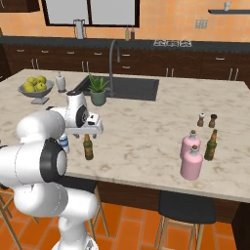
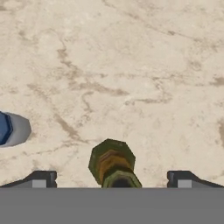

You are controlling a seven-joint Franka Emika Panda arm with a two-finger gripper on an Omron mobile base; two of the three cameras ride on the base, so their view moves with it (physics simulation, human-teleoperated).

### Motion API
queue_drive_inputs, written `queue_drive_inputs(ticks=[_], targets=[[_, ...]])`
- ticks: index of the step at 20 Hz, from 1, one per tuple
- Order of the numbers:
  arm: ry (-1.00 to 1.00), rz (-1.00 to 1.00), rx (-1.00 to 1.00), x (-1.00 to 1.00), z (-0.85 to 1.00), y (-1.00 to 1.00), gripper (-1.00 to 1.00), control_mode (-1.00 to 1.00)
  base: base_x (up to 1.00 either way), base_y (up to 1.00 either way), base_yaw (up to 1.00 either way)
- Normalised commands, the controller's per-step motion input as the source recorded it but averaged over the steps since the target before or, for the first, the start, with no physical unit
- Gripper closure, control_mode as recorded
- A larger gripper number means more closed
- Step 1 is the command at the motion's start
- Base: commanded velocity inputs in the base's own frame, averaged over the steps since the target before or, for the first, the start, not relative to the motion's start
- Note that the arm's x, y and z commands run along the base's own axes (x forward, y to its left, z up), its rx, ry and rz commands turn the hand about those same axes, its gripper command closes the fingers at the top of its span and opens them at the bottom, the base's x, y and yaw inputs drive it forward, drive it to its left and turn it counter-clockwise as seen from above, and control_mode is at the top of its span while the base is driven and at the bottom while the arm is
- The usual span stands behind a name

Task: Move the plastic bottles in the middle to the plastics group, and the glass bottles in the middle to the glass group.

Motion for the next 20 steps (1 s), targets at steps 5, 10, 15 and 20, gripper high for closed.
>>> queue_drive_inputs(ticks=[5, 10, 15, 20], targets=[[-0.02, 0.0, 0.0, -0.1, 0.0, 0.0, -1.0, -1.0, 0.0, 0.0, 0.0], [-0.04, 0.0, 0.0, -0.43, 0.0, 0.0, -1.0, -1.0, 0.0, 0.0, 0.0], [-0.05, 0.0, 0.0, -0.12, -0.01, 0.0, -1.0, -1.0, 0.0, 0.0, 0.0], [-0.06, 0.0, 0.0, 0.16, -0.19, 0.0, -1.0, -1.0, 0.0, 0.0, 0.0]])
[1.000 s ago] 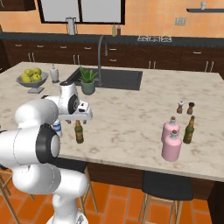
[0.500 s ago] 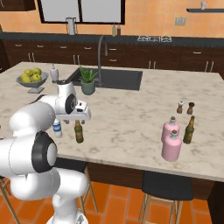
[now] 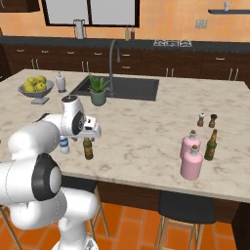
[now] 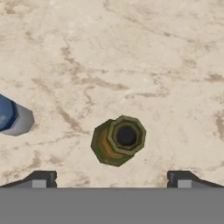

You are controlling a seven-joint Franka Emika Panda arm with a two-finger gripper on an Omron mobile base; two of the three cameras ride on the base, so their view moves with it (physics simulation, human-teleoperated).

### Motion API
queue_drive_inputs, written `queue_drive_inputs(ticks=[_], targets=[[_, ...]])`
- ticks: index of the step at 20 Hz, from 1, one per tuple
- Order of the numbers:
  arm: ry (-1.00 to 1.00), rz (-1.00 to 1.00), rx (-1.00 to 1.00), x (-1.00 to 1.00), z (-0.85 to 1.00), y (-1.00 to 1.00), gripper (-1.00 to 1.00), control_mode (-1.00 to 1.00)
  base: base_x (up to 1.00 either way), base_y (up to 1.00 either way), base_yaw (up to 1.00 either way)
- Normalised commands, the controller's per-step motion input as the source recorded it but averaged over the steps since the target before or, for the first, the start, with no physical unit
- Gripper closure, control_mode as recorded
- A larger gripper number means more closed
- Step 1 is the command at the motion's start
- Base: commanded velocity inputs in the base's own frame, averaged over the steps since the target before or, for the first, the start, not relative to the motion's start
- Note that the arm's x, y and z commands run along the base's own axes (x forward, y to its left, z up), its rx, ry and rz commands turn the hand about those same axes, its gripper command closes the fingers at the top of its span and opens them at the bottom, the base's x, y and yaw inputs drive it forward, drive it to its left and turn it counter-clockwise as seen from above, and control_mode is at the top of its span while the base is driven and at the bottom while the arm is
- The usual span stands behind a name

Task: Move the plastic bottles in the middle to the plastics group, and the glass bottles in the middle to the glass group.

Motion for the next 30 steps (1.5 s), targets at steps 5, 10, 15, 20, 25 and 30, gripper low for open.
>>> queue_drive_inputs(ticks=[5, 10, 15, 20, 25, 30], targets=[[-0.04, 0.0, 0.0, 0.19, -0.14, 0.0, -1.0, -1.0, 0.0, 0.0, 0.0], [0.0, 0.0, 0.0, 0.03, -0.11, 0.0, -1.0, -1.0, 0.0, 0.0, 0.0], [0.0, 0.0, 0.0, 0.0, -0.05, 0.0, -1.0, -1.0, 0.0, 0.0, 0.0], [0.0, 0.0, 0.0, 0.03, -0.04, 0.0, -1.0, -1.0, 0.0, 0.0, 0.0], [0.0, 0.0, 0.0, 0.03, -0.11, 0.0, -1.0, -1.0, 0.0, 0.0, 0.0], [0.0, 0.0, 0.0, 0.07, -0.15, 0.0, -1.0, -1.0, 0.0, 0.0, 0.0]])
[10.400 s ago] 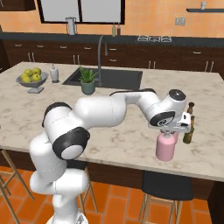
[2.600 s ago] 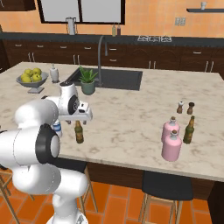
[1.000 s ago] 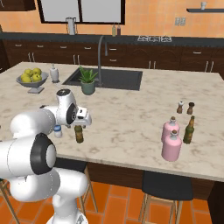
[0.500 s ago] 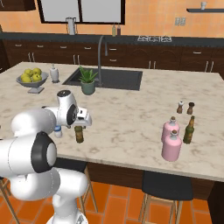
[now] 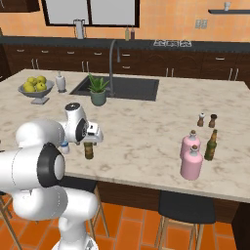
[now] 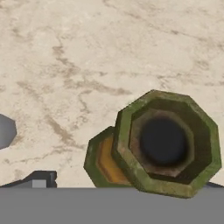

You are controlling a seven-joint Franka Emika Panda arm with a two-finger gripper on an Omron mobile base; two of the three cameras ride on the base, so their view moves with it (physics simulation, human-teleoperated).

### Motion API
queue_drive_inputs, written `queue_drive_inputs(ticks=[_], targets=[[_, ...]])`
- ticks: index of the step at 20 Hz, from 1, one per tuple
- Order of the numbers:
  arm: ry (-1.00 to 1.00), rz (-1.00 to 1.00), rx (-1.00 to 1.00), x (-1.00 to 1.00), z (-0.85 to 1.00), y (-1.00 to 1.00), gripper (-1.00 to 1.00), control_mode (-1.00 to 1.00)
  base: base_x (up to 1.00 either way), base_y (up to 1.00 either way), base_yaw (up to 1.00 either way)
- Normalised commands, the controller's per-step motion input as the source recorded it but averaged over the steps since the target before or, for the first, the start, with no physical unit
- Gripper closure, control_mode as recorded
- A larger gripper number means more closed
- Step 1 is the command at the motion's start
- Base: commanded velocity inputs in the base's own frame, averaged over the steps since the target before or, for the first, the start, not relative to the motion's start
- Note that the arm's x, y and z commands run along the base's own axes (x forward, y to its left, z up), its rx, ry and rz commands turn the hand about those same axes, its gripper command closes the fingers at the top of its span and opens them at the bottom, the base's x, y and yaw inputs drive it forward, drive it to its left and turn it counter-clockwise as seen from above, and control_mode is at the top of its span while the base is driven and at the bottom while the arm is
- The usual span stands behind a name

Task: Move the plastic bottles in the middle to the plastics group, and the glass bottles in the middle to the glass group.

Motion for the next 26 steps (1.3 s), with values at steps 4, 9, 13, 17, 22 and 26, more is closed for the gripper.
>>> queue_drive_inputs(ticks=[4, 9, 13, 17, 22, 26], targets=[[0.0, 0.0, 0.0, 0.06, -0.14, 0.0, -1.0, -1.0, 0.0, 0.0, 0.0], [-0.03, 0.0, 0.0, 0.0, -0.03, 0.0, -1.0, -1.0, 0.0, 0.0, 0.0], [-0.17, 0.0, 0.0, 0.0, 0.0, 0.0, -1.0, -1.0, 0.0, 0.0, 0.0], [-0.16, 0.0, 0.0, 0.0, 0.0, 0.0, -1.0, -1.0, 0.0, 0.0, 0.0], [-0.08, 0.0, 0.0, 0.0, 0.0, 0.0, -1.0, -1.0, 0.0, 0.0, 0.0], [0.0, 0.0, 0.0, 0.0, 0.0, 0.0, 1.0, -1.0, 0.0, 0.0, 0.0]])
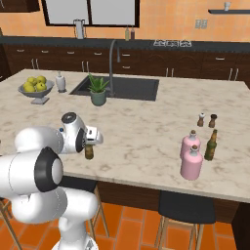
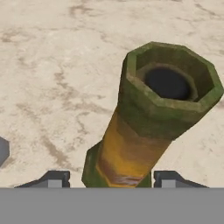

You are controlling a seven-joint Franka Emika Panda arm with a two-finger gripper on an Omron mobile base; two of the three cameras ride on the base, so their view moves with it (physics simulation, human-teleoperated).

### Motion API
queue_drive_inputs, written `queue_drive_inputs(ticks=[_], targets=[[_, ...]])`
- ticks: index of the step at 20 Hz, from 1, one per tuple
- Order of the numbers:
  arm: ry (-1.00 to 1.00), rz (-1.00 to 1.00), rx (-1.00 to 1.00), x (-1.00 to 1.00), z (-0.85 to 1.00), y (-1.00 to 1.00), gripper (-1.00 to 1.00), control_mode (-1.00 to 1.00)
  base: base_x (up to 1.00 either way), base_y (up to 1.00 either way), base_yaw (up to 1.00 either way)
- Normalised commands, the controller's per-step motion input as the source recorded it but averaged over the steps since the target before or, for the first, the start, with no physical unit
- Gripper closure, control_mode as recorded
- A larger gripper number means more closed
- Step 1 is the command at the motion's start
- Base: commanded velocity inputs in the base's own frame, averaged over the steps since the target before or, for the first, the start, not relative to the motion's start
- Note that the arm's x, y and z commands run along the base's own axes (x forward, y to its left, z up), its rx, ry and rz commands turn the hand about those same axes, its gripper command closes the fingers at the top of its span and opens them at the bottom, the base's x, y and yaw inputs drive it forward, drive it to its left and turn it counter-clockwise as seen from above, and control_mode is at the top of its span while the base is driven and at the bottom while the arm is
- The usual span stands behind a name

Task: Move the plastic bottles in the middle to the plastics group, and the glass bottles in the middle to the glass group.

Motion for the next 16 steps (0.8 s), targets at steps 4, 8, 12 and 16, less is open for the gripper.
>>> queue_drive_inputs(ticks=[4, 8, 12, 16], targets=[[0.0, 0.0, 0.0, -0.05, 0.01, 0.0, 1.0, -1.0, 0.0, 0.0, 0.0], [0.0, 0.0, 0.0, -0.36, 0.24, 0.0, 1.0, -1.0, 0.0, 0.0, 0.0], [0.0, 0.0, 0.0, -0.74, 0.5, 0.0, 1.0, -1.0, 0.0, 0.0, 0.0], [-0.01, 0.07, 0.0, -1.0, 0.56, 0.1, 1.0, -1.0, 0.0, 0.0, 0.0]])
